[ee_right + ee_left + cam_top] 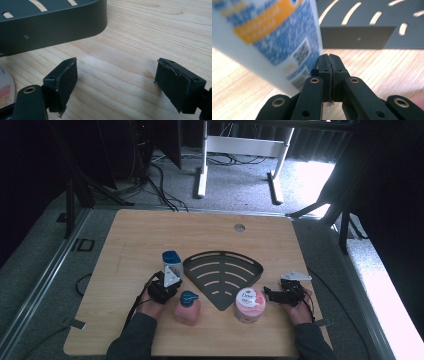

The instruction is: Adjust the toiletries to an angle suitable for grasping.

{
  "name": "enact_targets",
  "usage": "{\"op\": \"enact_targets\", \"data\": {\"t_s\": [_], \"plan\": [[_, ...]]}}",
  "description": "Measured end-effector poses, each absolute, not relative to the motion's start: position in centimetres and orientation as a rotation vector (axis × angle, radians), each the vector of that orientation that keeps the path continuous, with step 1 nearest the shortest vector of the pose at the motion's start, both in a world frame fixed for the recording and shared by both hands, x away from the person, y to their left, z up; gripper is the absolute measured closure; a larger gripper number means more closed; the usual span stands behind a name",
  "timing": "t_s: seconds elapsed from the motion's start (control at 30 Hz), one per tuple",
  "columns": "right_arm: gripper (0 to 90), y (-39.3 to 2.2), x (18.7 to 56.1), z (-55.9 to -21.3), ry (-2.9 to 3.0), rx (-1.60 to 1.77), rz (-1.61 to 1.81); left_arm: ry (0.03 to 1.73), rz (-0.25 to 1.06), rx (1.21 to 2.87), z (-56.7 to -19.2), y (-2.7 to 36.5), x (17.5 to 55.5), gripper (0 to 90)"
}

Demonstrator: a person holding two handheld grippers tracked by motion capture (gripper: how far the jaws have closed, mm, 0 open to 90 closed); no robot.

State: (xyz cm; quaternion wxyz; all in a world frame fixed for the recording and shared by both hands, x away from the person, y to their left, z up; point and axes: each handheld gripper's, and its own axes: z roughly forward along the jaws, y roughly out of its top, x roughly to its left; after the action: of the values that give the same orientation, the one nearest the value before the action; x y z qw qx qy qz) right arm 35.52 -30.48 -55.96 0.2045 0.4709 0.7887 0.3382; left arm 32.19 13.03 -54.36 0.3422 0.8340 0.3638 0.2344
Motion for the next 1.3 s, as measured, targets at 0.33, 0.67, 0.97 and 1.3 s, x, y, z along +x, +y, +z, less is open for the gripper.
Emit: {"op": "enact_targets", "data": {"t_s": [0.33, 0.67, 0.97, 1.3], "plan": [[17.7, -30.5, 35.5, -56.0, 2.199, 1.314, 0.943, 0.96, 0.657, 2.182, -54.8, 12.5, 32.9, 89.1], [17.7, -30.5, 35.5, -56.0, 2.199, 1.313, 0.943, 0.955, 0.6, 2.148, -54.1, 12.8, 32.7, 88.4], [17.7, -30.5, 35.5, -56.0, 2.2, 1.313, 0.943, 0.951, 0.453, 2.103, -53.3, 13.5, 31.7, 88.0], [17.7, -30.5, 35.5, -56.0, 2.2, 1.314, 0.943, 0.917, 0.37, 2.117, -51.8, 14.6, 30.2, 87.9]]}}
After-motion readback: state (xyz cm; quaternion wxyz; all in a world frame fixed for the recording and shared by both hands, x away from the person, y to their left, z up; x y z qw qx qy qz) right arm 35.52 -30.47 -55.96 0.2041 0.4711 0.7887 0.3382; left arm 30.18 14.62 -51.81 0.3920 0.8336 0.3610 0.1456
